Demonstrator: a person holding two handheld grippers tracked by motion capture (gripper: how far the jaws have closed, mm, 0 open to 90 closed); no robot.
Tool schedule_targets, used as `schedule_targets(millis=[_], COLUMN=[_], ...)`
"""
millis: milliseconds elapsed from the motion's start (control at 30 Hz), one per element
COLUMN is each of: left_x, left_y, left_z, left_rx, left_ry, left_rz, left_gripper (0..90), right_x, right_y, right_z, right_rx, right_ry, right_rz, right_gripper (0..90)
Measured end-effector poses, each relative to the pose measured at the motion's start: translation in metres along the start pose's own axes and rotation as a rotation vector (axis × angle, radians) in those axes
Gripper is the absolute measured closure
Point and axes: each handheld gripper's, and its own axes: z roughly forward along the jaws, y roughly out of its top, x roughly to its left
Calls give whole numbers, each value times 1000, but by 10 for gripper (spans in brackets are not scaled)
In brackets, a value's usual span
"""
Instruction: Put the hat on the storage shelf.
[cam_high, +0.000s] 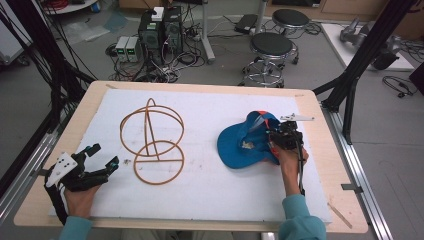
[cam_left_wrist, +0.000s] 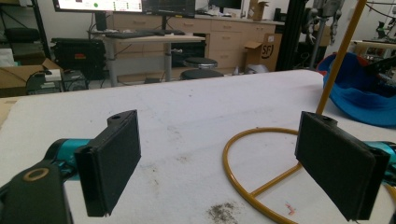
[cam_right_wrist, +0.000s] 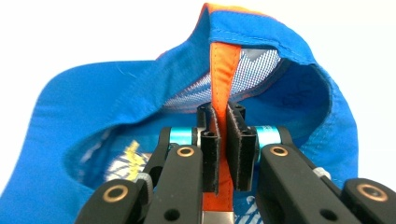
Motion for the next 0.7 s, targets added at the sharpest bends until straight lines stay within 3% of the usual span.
schedule_targets(millis=[100, 200, 433, 500, 567, 700], left_x=[0, 0, -1, -1, -1, -1], left_y=[0, 0, 0, 0, 0, 0], left_z=[0, 1, 1, 1, 0, 1], left_rx=[0, 7, 4, 3, 4, 2], left_ry=[0, -1, 2, 3, 3, 6], left_rz=[2, 1, 9, 7, 9, 10], left_gripper=[146, 147, 147, 147, 147, 146], right_x=[-1, 0, 13, 15, 20, 23], right_y=[2, 3, 11, 13, 18, 22], right_z=[-17, -22, -48, -52, -63, -71], right_rx=[-74, -91, -205, -217, -273, -320], right_ry=[55, 64, 138, 144, 160, 164], right_rz=[52, 58, 25, 21, 2, -25], right_gripper=[849, 849, 850, 850, 850, 849])
